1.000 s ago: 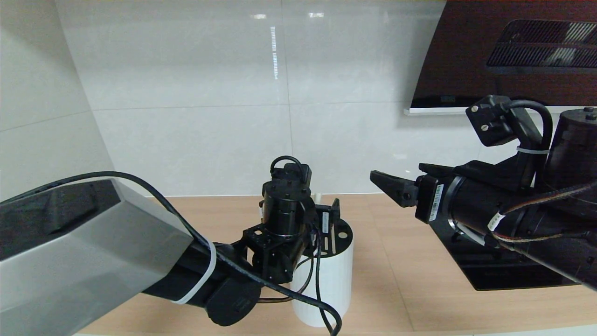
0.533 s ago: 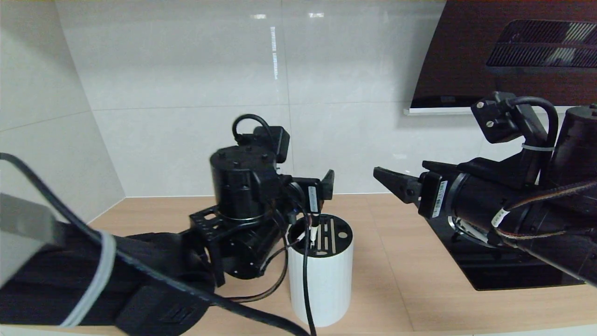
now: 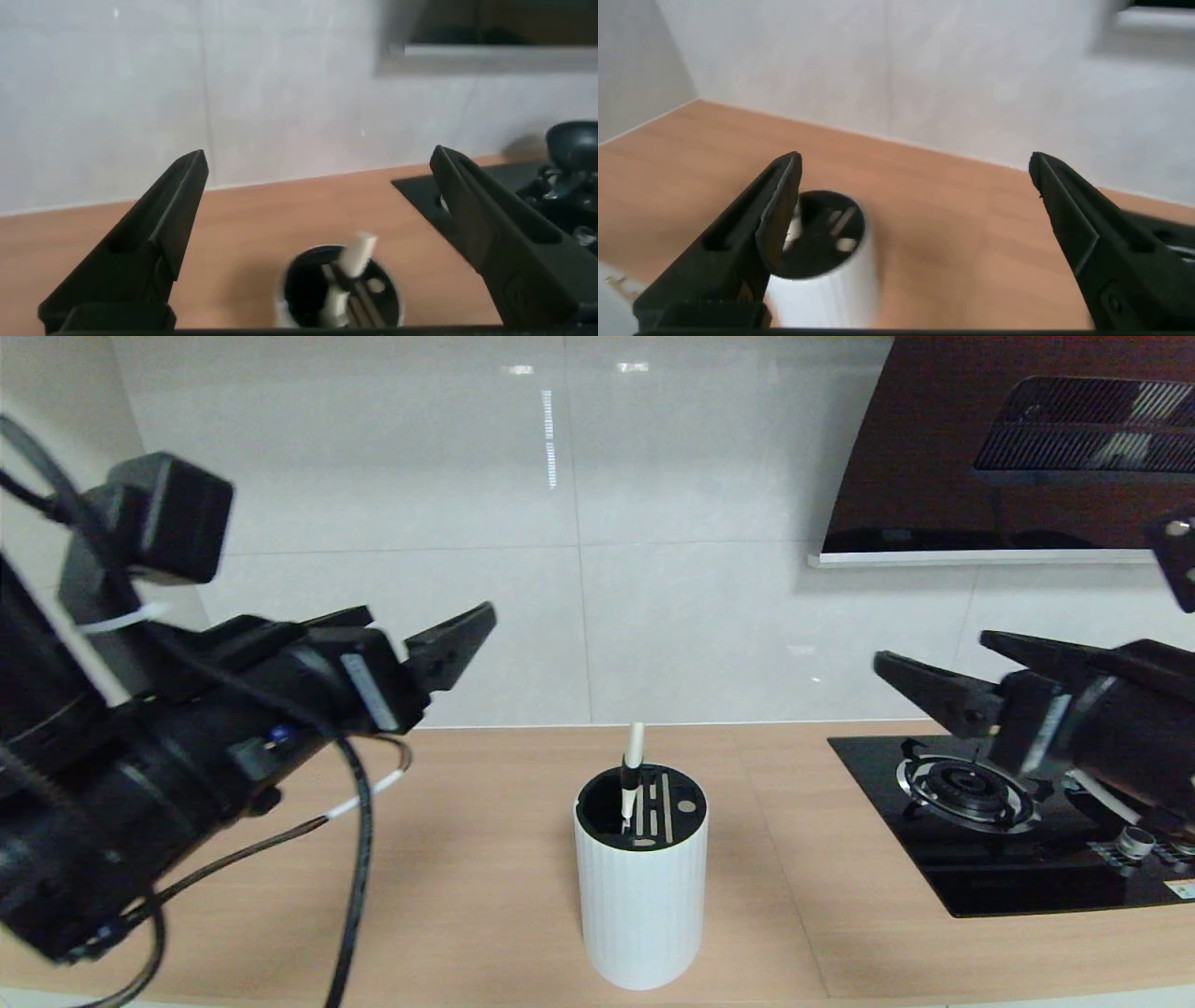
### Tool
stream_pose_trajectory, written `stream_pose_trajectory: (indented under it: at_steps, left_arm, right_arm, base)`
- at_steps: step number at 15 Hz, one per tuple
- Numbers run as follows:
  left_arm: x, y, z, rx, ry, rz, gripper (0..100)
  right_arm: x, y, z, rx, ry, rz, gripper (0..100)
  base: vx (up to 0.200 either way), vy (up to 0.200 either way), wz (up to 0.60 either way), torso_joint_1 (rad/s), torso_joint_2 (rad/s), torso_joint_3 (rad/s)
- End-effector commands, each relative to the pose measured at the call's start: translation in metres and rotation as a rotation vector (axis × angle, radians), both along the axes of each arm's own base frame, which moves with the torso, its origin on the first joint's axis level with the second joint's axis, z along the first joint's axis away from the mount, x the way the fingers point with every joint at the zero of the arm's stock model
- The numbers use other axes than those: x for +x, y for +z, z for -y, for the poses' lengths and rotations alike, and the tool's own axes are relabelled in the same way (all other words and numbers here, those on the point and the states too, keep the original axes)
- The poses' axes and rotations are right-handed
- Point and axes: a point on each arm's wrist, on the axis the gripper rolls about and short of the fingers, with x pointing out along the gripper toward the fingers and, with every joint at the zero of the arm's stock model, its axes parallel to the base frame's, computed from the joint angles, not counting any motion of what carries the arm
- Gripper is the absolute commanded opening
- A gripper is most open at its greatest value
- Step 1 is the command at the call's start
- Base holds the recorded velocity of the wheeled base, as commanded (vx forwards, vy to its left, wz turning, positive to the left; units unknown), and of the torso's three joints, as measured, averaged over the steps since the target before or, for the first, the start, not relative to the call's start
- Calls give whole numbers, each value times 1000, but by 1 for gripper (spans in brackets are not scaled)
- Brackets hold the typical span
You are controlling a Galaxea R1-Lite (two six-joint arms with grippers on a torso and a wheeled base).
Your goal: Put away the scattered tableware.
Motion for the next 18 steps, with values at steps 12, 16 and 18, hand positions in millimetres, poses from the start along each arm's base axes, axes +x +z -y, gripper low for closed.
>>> stream_pose_trajectory:
  at_steps: [12,16,18]
  left_arm:
    - [-228,-83,-136,47,360,192,100]
    - [-228,-82,-133,8,519,196,100]
    - [-234,-88,-129,14,590,217,100]
  right_arm:
    - [-215,-73,128,4,-470,229,100]
    - [-218,-92,117,-31,-596,227,100]
    - [-216,-107,115,-54,-531,221,100]
  base:
    - [0,0,0,0,0,0]
    - [0,0,0,0,0,0]
    - [0,0,0,0,0,0]
